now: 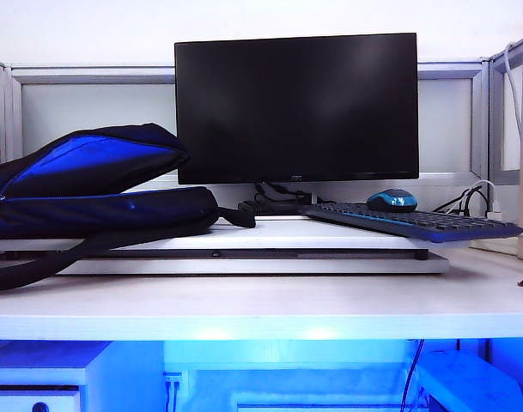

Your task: Pick up the book on the desk and put it into the open backpack.

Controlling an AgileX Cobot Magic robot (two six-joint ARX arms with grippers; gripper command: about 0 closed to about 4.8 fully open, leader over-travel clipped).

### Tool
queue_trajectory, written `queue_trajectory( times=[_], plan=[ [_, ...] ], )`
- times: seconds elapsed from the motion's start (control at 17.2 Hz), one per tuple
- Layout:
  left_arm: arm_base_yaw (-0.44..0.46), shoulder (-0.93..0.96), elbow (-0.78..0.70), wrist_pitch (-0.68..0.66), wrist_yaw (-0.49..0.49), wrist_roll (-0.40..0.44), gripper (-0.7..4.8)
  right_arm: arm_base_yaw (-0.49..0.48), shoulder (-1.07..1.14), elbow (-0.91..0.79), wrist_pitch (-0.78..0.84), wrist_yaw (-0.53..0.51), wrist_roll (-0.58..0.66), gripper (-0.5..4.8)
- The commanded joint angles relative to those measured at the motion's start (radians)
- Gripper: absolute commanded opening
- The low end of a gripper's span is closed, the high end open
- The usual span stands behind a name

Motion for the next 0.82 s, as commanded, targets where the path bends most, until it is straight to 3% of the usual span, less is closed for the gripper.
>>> queue_trajectory(
  times=[0.06, 0.17, 0.23, 0.35, 0.41, 0.52, 0.7, 0.82],
  plan=[
    [0.0, -0.118, -0.109, 0.001, -0.029, -0.085, 2.93, 0.0, -0.127, -0.139, 0.011, -0.001, 0.022, 3.04],
    [0.0, -0.192, -0.174, -0.014, -0.051, -0.131, 2.93, 0.0, -0.215, -0.215, 0.01, 0.003, 0.021, 3.03],
    [0.0, -0.293, -0.254, -0.036, -0.079, -0.134, 2.85, 0.0, -0.296, -0.275, 0.01, 0.003, 0.022, 2.37],
    [-0.035, -0.359, -0.317, -0.077, -0.14, -0.158, 2.83, 0.0, -0.359, -0.312, -0.014, 0.002, 0.022, 2.37],
    [-0.118, -0.359, -0.334, -0.097, -0.165, -0.117, 2.83, 0.001, -0.375, -0.335, -0.042, 0.002, 0.023, 2.38],
    [-0.183, -0.359, -0.334, -0.106, -0.211, -0.103, 2.83, 0.001, -0.406, -0.385, -0.043, 0.001, 0.058, 2.38],
    [-0.2, -0.359, -0.334, -0.11, -0.25, -0.114, 2.81, 0.001, -0.474, -0.453, -0.04, 0.002, 0.1, 2.37],
    [-0.198, -0.359, -0.34, -0.119, -0.32, -0.212, 2.77, 0.001, -0.65, -0.566, -0.03, 0.031, 0.13, 2.09]
  ],
)
